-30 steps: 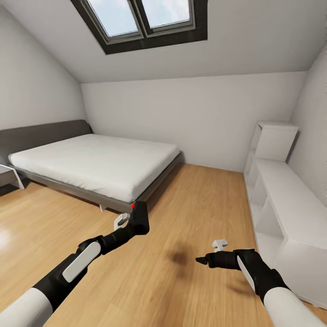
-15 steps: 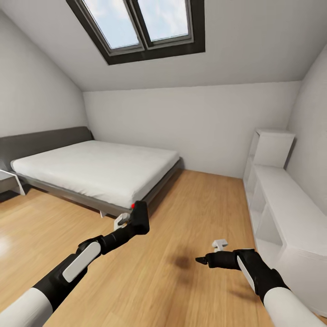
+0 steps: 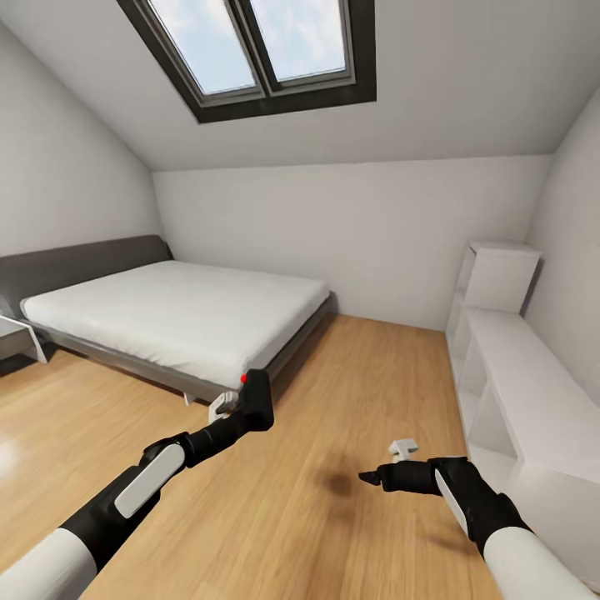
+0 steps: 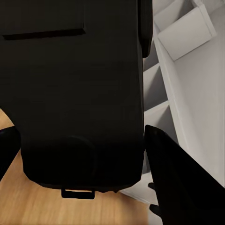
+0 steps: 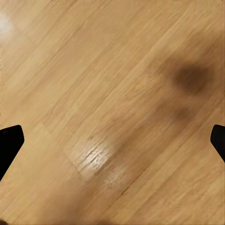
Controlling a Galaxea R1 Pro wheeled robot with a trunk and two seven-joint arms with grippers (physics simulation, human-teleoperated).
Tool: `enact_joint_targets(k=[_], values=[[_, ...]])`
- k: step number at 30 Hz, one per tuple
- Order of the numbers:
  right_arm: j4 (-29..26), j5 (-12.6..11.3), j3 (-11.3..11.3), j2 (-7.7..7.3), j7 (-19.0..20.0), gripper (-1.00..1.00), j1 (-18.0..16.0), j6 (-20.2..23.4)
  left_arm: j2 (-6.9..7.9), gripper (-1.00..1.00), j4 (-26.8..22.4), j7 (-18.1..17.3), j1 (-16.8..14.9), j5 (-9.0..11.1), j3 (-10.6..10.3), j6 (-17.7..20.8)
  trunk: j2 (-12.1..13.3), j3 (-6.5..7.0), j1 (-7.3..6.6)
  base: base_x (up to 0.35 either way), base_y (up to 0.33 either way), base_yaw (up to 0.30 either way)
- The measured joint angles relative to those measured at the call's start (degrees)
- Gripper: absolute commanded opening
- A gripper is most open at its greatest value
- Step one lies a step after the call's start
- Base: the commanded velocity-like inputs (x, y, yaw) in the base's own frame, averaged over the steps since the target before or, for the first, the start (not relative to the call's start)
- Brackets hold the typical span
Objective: Attach the digital camera to the camera tripod in the bedroom.
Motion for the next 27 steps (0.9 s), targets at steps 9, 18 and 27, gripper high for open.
enact_joint_targets(k=[9, 18, 27], values=[[0.00, -0.02, 0.00, -0.01, 0.00, 1.00, 0.00, -0.18, 0.00, -1.00, 0.01, 0.06, 0.00, 0.00, -0.02, 0.00, 3.61, 1.62, -1.98, 0.000, 0.000, 0.000], [0.08, -0.02, 0.00, 0.00, 0.00, 1.00, 0.00, -0.20, 0.00, -1.00, 0.01, 0.37, 0.00, 0.00, -0.06, 0.32, 7.22, 3.23, -3.95, 0.000, 0.000, 0.000], [0.09, 0.01, 0.00, 0.00, 0.00, 1.00, 0.00, -0.25, 0.00, -1.00, 0.01, 0.52, 0.00, 0.02, -0.06, 0.69, 10.83, 4.85, -5.93, 0.000, 0.000, 0.000]])
